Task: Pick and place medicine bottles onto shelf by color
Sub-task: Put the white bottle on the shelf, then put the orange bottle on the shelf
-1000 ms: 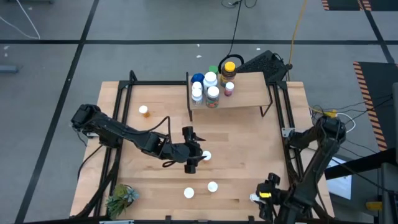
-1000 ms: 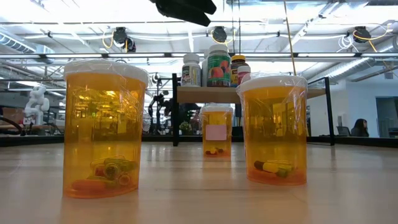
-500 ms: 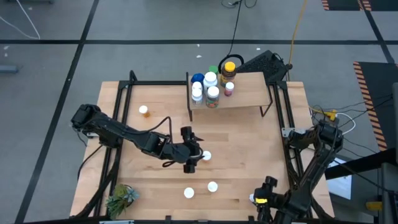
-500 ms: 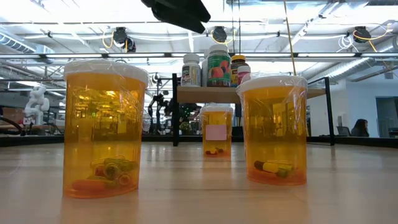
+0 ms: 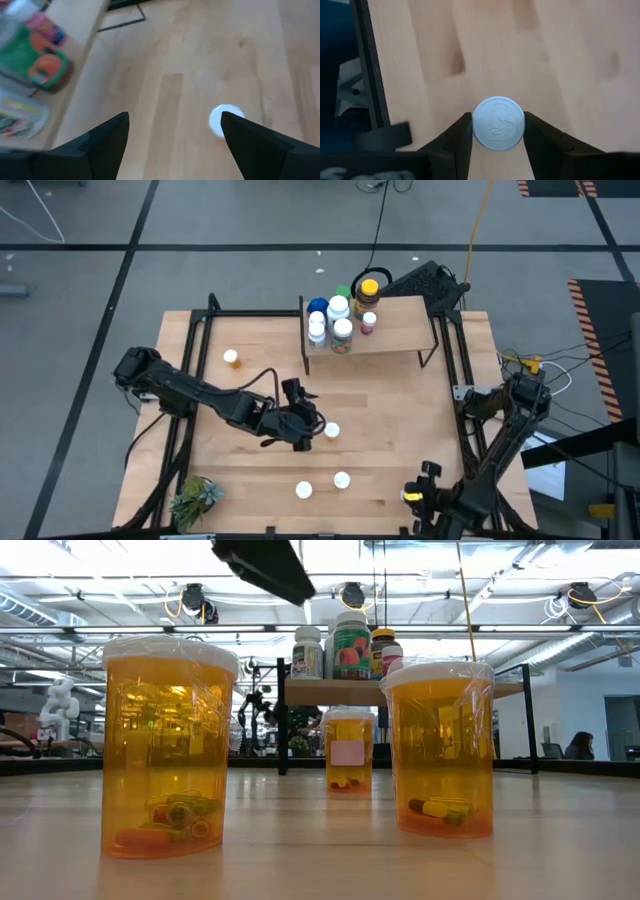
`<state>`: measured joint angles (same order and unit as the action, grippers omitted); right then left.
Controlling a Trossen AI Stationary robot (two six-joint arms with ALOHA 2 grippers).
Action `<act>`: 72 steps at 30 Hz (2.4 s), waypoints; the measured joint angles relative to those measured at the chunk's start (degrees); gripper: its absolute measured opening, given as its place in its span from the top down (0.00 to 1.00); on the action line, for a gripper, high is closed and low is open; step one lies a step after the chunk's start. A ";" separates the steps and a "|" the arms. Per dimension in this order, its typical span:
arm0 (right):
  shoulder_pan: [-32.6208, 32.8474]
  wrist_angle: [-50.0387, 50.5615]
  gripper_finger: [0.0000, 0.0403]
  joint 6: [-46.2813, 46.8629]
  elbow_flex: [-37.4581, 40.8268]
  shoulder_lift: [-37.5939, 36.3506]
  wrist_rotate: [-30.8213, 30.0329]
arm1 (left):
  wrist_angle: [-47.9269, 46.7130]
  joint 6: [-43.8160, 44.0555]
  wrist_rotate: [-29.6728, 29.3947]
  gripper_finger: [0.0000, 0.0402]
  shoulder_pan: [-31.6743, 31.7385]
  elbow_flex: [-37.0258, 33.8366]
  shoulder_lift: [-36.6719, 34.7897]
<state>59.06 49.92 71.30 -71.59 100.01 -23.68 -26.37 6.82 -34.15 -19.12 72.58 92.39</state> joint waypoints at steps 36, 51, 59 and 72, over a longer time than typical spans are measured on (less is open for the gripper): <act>-85.75 2.82 0.65 -82.82 -11.41 -17.11 19.89 | -9.41 13.63 -3.22 0.21 10.94 -17.76 -14.76; -86.53 1.71 0.61 -82.36 -11.61 -14.47 25.26 | -8.54 11.84 -3.19 0.21 11.22 -17.79 -14.76; -86.43 2.04 0.47 -80.99 -11.39 -14.53 24.63 | -5.88 11.32 -3.21 0.21 11.22 -17.77 -14.76; -79.84 0.73 0.45 -76.61 -11.15 -22.52 20.68 | -6.29 11.34 -3.21 0.21 11.22 -17.75 -14.76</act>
<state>-20.78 50.66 -5.31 -82.74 77.49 -3.01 -32.67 18.15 -37.36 -7.90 54.83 77.62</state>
